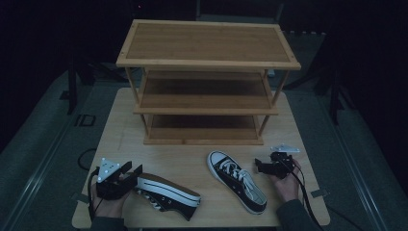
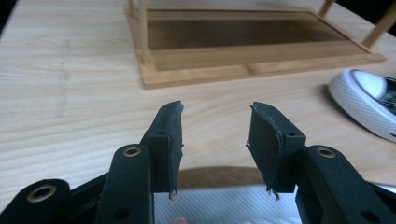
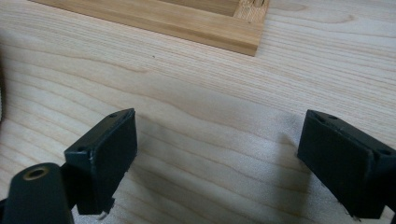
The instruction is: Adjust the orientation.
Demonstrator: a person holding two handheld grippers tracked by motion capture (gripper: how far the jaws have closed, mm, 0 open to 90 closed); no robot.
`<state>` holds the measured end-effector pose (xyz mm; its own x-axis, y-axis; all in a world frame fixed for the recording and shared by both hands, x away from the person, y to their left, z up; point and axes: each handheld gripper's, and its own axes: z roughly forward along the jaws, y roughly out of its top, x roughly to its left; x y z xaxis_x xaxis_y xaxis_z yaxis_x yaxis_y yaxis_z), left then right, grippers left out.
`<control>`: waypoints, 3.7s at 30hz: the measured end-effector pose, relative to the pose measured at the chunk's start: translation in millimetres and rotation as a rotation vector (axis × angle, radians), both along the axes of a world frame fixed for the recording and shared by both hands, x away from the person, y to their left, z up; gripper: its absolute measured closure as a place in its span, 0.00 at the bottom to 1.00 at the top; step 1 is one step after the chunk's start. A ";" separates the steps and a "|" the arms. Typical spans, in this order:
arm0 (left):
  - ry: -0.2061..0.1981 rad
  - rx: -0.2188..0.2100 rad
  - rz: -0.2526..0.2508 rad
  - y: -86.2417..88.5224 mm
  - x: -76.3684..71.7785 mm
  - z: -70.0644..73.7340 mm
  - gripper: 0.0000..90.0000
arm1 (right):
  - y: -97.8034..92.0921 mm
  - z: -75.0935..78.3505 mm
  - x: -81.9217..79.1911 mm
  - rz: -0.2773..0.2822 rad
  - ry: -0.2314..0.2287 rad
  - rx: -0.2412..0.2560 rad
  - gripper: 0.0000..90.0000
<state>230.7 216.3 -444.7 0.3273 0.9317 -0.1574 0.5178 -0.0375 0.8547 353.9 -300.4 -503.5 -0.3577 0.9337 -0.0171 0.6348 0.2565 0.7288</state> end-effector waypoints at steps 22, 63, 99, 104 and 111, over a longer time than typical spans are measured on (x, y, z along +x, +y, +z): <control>0.031 0.041 -0.191 -17.9 -37.1 2.0 0.97 | 0.7 0.0 -1.6 0.000 0.001 0.002 0.13; -0.041 0.081 -0.185 -66.9 39.4 1.7 0.83 | 0.4 0.0 -1.8 0.003 0.001 0.000 0.13; -0.024 0.118 -0.107 -105.9 44.1 2.3 0.43 | 0.5 0.0 -1.7 0.001 0.000 0.002 0.13; 0.022 0.125 -0.097 -107.3 33.5 -12.3 0.44 | 0.5 0.0 -1.7 0.001 0.000 0.002 0.13; 0.082 0.096 -0.135 -102.9 28.7 -17.0 0.71 | 0.5 0.0 -1.6 0.002 0.000 0.001 0.13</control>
